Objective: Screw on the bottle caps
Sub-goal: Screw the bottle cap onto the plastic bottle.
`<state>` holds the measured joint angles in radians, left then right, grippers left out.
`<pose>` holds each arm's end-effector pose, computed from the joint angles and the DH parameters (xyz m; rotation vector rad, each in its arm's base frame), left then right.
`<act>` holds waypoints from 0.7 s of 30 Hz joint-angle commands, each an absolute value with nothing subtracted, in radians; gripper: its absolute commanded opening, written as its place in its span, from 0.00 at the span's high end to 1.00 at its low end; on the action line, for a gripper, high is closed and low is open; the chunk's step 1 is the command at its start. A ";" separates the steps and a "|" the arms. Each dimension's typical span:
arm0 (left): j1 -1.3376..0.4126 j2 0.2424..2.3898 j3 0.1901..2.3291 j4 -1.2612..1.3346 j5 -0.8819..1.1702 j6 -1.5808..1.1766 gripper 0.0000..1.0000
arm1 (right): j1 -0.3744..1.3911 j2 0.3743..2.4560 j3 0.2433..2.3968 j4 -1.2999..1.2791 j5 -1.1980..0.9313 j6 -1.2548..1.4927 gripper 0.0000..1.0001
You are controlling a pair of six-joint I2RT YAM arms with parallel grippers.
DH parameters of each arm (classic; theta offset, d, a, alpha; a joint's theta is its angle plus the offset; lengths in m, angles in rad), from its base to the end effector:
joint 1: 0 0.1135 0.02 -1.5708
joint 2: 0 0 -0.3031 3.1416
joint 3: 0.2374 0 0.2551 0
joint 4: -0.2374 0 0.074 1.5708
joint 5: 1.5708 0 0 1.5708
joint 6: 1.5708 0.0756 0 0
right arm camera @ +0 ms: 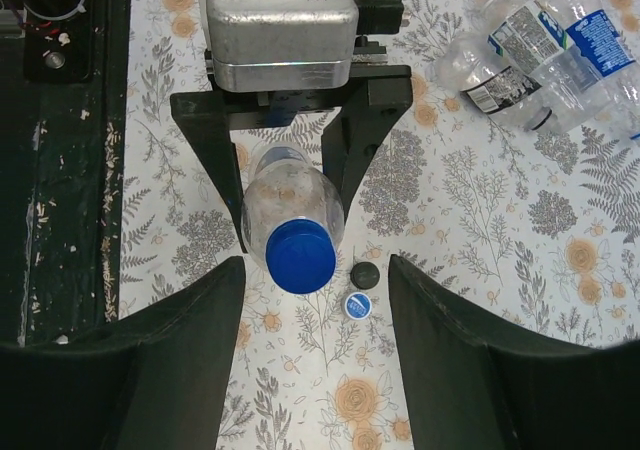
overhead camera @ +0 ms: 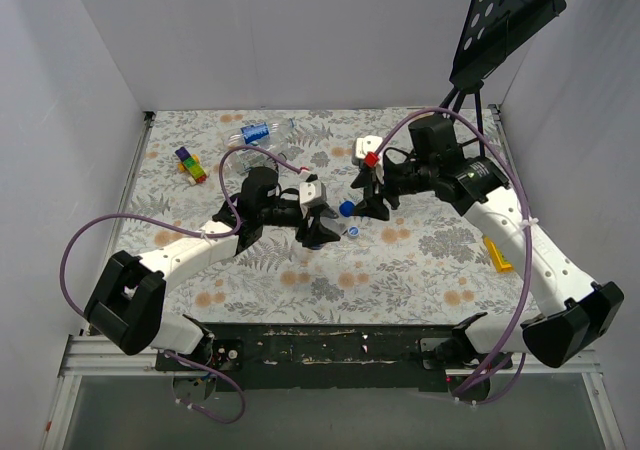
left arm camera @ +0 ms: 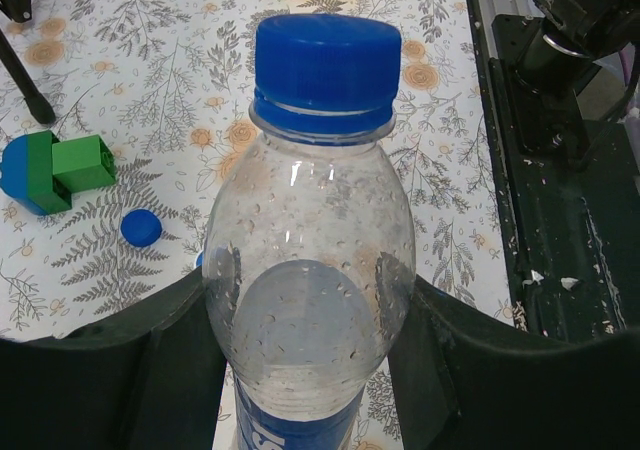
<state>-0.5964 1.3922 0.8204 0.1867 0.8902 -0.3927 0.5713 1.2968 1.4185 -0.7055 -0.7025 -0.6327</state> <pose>0.2316 -0.2282 0.2824 0.8481 1.9366 -1.4887 0.2148 0.1961 0.4224 -1.4874 1.4544 0.7139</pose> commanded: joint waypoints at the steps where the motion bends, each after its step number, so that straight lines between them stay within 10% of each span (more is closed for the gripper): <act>1: -0.588 1.359 0.859 0.186 0.926 -0.390 0.96 | 0.569 1.305 1.471 -0.739 -0.765 -0.680 0.35; 21: -0.583 1.345 0.859 0.204 0.943 -0.408 0.96 | 0.569 1.387 1.517 -0.808 -0.804 -0.709 0.49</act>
<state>-0.5907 1.3911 0.8204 0.1883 0.9249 -0.4011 0.5713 1.3800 1.4689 -0.7910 -0.7742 -0.6937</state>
